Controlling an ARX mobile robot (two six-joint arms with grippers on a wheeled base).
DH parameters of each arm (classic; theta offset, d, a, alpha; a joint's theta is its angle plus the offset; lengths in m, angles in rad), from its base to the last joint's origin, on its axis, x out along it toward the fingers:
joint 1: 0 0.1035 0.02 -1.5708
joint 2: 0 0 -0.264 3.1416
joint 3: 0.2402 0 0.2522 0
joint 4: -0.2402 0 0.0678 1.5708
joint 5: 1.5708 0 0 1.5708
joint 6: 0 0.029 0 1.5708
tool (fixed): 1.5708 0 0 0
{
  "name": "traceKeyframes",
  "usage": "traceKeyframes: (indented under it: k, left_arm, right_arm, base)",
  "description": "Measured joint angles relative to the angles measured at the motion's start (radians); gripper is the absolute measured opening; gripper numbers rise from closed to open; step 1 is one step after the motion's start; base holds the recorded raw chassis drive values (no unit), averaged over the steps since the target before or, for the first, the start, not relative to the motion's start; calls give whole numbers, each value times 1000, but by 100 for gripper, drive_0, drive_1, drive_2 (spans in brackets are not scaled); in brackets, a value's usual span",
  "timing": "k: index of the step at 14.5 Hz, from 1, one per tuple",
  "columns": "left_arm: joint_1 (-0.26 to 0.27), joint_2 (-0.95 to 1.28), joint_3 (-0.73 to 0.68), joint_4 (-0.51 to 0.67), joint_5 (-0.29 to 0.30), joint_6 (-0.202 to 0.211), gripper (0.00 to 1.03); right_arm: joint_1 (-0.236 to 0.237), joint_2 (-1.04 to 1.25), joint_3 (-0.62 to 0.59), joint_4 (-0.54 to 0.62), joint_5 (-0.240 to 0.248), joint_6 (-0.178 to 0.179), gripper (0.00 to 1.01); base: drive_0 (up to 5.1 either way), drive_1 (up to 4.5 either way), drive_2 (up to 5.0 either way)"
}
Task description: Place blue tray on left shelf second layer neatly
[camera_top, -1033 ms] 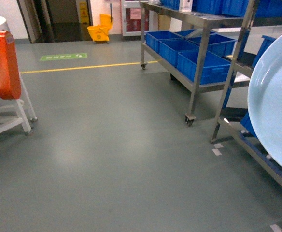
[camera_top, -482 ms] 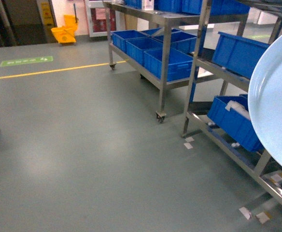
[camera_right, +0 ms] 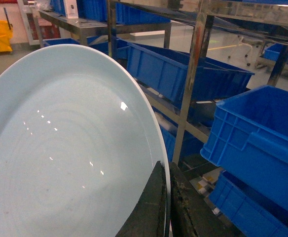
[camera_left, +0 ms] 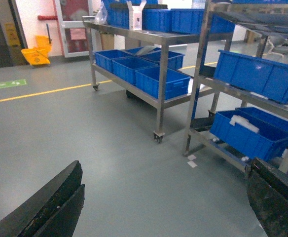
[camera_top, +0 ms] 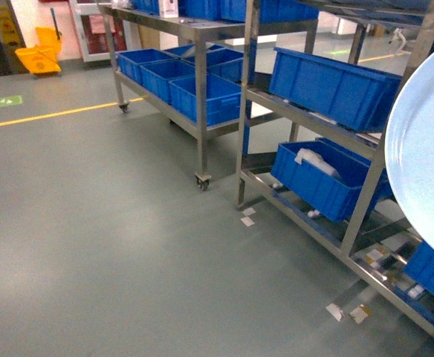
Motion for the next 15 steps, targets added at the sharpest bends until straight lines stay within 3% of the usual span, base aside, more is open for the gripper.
traceKeyframes:
  k: [15]
  left_arm:
    - [0,0,0,0,0,0,98]
  right_arm:
    - [0,6,0,-1,0,0,2]
  base:
    - [-171,259,-601]
